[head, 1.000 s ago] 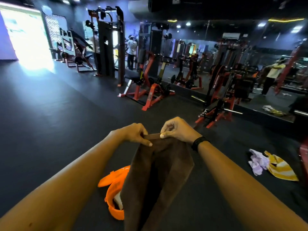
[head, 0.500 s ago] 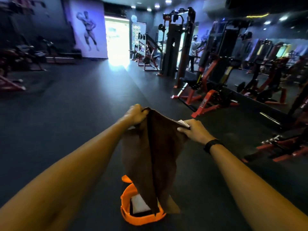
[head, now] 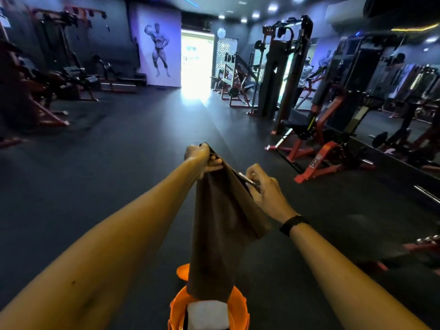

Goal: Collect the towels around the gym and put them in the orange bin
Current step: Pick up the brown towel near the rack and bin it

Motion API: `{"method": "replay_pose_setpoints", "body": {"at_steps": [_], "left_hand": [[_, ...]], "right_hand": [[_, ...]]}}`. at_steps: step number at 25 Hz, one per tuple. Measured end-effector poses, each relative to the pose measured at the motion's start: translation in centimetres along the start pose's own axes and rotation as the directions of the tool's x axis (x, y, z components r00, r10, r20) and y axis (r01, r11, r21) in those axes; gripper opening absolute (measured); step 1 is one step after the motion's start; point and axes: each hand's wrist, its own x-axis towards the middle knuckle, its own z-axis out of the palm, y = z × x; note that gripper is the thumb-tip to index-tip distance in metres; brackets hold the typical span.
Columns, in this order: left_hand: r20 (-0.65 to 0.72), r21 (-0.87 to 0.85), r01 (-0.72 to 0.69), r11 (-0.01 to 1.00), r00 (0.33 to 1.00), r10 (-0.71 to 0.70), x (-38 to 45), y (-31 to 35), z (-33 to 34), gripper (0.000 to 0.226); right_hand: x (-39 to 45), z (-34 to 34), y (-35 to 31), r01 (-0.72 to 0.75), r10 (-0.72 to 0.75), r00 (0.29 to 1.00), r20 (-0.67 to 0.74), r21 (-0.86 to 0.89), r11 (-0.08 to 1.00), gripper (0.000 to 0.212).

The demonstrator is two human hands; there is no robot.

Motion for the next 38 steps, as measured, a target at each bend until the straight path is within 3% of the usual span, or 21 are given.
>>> {"method": "replay_pose_setpoints", "body": {"at_steps": [2,6,9,11,12,14,16,18,20,24,29,33,36,37,38], "left_hand": [[-0.028,0.061,-0.055,0.997,0.998,0.056,1.9,0.7,0.7,0.024],[-0.04,0.249,-0.189,0.95,0.978,0.205,3.8,1.8,1.3,0.021],[-0.132,0.32,-0.235,0.918,0.948,0.289,4.8,2.3,1.7,0.033],[-0.221,0.32,-0.233,0.918,0.924,0.312,4.9,2.6,2.1,0.035],[-0.26,0.309,-0.228,0.923,0.914,0.313,4.9,2.7,2.3,0.034],[-0.344,0.255,-0.222,0.941,0.889,0.302,4.9,3.2,3.0,0.03],[-0.439,0.15,-0.222,0.963,0.858,0.266,5.1,3.8,3.7,0.019],[-0.481,0.039,-0.223,0.974,0.85,0.214,5.0,4.3,4.4,0.014],[-0.421,0.014,-0.2,0.98,0.888,0.187,4.7,4.5,5.4,0.018],[-0.207,0.267,-0.127,0.955,0.961,0.186,3.4,5.0,6.2,0.018],[-0.156,0.408,-0.14,0.902,0.963,0.22,2.9,5.3,3.0,0.034],[-0.166,0.679,-0.158,0.717,0.919,0.358,2.9,4.6,-0.4,0.029],[-0.158,0.889,-0.056,0.455,0.895,0.418,2.9,3.7,-2.6,0.006],[-0.173,0.918,-0.003,0.396,0.897,0.407,3.0,3.3,-3.3,0.007],[-0.201,0.916,0.039,0.399,0.905,0.374,3.2,3.0,-3.9,0.013]], "right_hand": [[1.0,0.2,1.5,-0.023,0.025,0.995,-0.101,0.026,0.999,0.022],[2.8,0.8,5.1,0.123,-0.126,0.982,-0.141,-0.031,0.992,0.023],[4.5,1.5,6.8,0.098,-0.099,0.995,0.018,0.054,0.994,0.033],[5.4,1.9,6.8,0.028,-0.045,0.988,0.148,0.115,0.993,0.019],[5.8,2.0,6.4,-0.025,-0.007,0.976,0.219,0.14,0.99,0.025],[6.4,2.4,5.6,-0.085,0.033,0.94,0.338,0.141,0.986,0.066],[7.1,3.0,4.8,-0.06,0.029,0.933,0.358,0.078,0.995,0.085],[8.0,3.8,4.0,-0.026,0.01,0.951,0.309,0.047,0.999,0.078],[8.9,4.7,3.4,-0.032,0.02,0.974,0.225,0.05,0.998,0.065],[10.6,5.4,4.7,-0.036,0.037,0.998,0.051,-0.016,0.999,0.038],[11.2,3.8,8.5,-0.028,0.048,0.994,0.099,-0.195,0.98,0.015],[10.6,2.5,10.6,0.137,-0.075,0.968,0.241,-0.253,0.958,0.013],[11.3,1.6,10.9,0.252,-0.211,0.953,0.22,-0.181,0.951,0.012],[11.5,1.3,10.7,0.292,-0.263,0.943,0.202,-0.132,0.947,0.012],[11.7,1.2,10.5,0.335,-0.315,0.931,0.182,-0.093,0.937,0.012]]}}
